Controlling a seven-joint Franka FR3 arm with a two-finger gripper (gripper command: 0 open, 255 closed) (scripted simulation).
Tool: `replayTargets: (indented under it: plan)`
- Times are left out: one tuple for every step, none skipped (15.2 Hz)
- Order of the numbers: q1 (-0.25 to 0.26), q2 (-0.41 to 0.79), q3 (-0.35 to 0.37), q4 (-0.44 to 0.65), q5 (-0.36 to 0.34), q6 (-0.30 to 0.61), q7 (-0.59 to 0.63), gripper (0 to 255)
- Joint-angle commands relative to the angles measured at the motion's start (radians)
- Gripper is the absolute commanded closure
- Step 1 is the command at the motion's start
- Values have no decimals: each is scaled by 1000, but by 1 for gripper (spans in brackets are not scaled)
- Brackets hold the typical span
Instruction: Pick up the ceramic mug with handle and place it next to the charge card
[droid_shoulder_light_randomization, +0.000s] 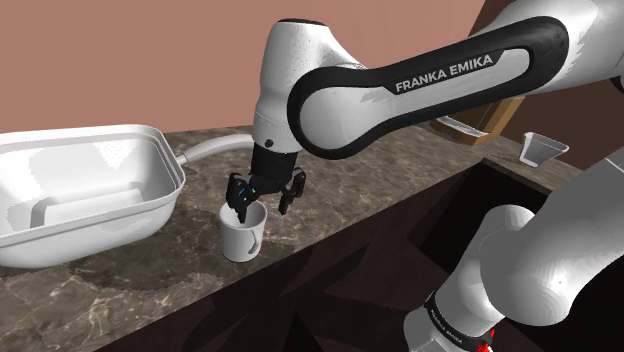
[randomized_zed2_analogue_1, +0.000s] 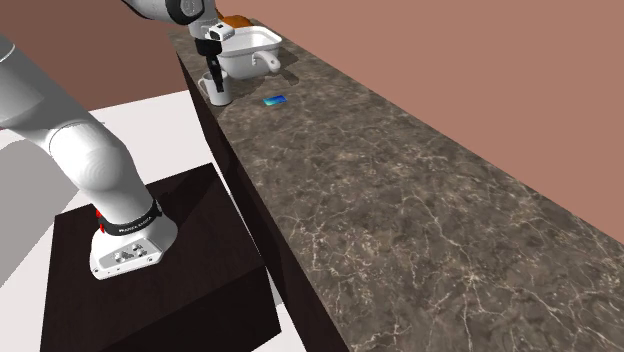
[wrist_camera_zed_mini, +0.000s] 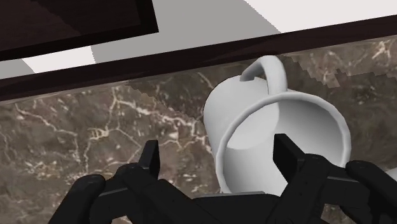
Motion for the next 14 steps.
replayTargets:
  plan:
    - [0, 0, 0, 0, 0, 0, 0, 0]
    - [0, 0, 0, 0, 0, 0, 0, 0]
    - [-1, -16, -5, 20, 1, -36, -2, 0]
    - [-1, -31, -10, 41, 2, -72, -4, 0]
    - [-2, -44, -15, 63, 2, -107, -5, 0]
    - [-3, -54, -18, 82, 2, -135, -6, 0]
    - [-3, -54, -18, 82, 2, -135, -6, 0]
    - [-3, -54, -18, 81, 2, -135, -6, 0]
    - [-3, -54, -18, 82, 2, -135, -6, 0]
    - [-3, -54, -18, 82, 2, -135, -6, 0]
    - [-3, -54, -18, 82, 2, -135, -6, 0]
    - [-3, -54, -18, 82, 2, -135, -6, 0]
    - [-3, -54, -18, 82, 2, -135, -6, 0]
    - [-3, -54, -18, 82, 2, -135, -6, 0]
